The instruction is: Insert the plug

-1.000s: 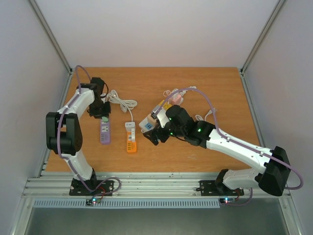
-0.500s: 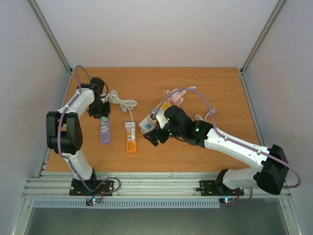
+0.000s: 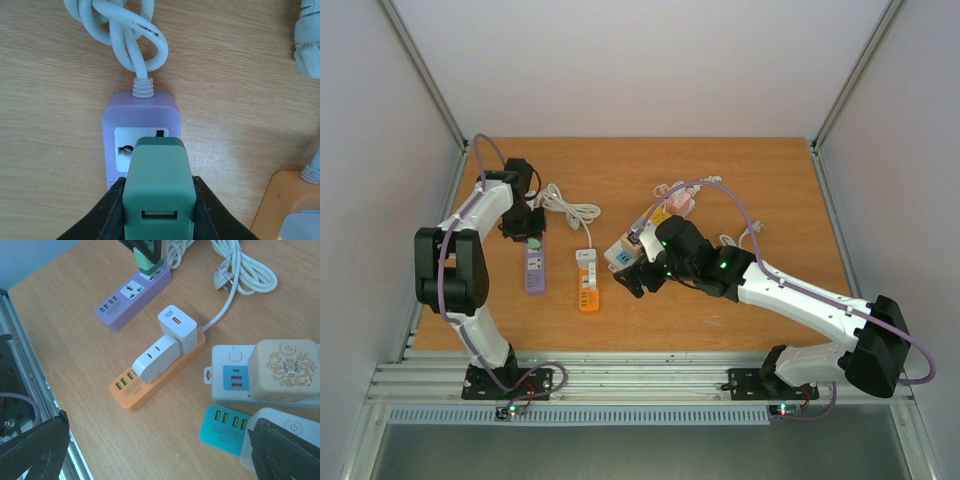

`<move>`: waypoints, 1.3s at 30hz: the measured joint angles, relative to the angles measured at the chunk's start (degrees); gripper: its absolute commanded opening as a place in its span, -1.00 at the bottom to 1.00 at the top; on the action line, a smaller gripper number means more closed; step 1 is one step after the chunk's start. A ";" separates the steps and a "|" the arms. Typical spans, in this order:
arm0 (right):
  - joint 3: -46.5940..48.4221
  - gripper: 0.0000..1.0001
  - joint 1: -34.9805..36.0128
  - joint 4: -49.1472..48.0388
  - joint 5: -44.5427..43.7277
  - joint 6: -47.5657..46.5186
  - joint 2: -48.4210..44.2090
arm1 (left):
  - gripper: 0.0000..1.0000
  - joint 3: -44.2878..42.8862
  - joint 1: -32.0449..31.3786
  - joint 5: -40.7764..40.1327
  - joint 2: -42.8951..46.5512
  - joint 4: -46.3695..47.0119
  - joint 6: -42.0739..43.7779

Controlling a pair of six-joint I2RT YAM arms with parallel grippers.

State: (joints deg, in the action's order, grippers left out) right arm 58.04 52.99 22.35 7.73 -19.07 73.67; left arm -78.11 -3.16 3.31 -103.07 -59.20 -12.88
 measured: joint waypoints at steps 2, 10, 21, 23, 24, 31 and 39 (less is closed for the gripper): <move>0.00 0.97 0.00 0.00 -0.02 0.00 0.00 | -0.99 0.00 -0.07 -0.15 0.00 0.02 -0.15; 0.00 0.97 0.00 0.00 -0.24 0.00 0.22 | -0.99 0.13 -0.15 -1.33 -0.04 0.28 -0.22; -0.02 0.97 0.00 -0.02 -0.26 0.09 0.28 | -0.99 4.02 -1.07 -3.13 2.73 4.28 -2.05; -0.02 0.97 0.00 -0.02 -0.28 0.09 0.24 | -0.99 4.72 -1.42 -3.54 3.26 5.03 -2.12; -0.02 0.97 0.00 -0.02 -0.28 0.09 0.20 | -0.99 4.74 -1.46 -3.76 3.28 5.07 -2.14; -0.02 0.97 0.00 -0.02 -0.28 0.09 0.17 | -0.99 4.52 -2.01 -4.72 2.82 4.98 -2.10; -0.02 0.97 0.00 -0.02 -0.24 0.09 0.20 | -0.99 1.60 -2.08 -5.14 -2.05 6.95 -1.64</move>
State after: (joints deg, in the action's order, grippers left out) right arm 58.02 52.99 22.33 7.49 -18.98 73.87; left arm -76.51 -5.23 -1.83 -105.12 -52.25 -14.52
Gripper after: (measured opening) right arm 0.985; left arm 0.273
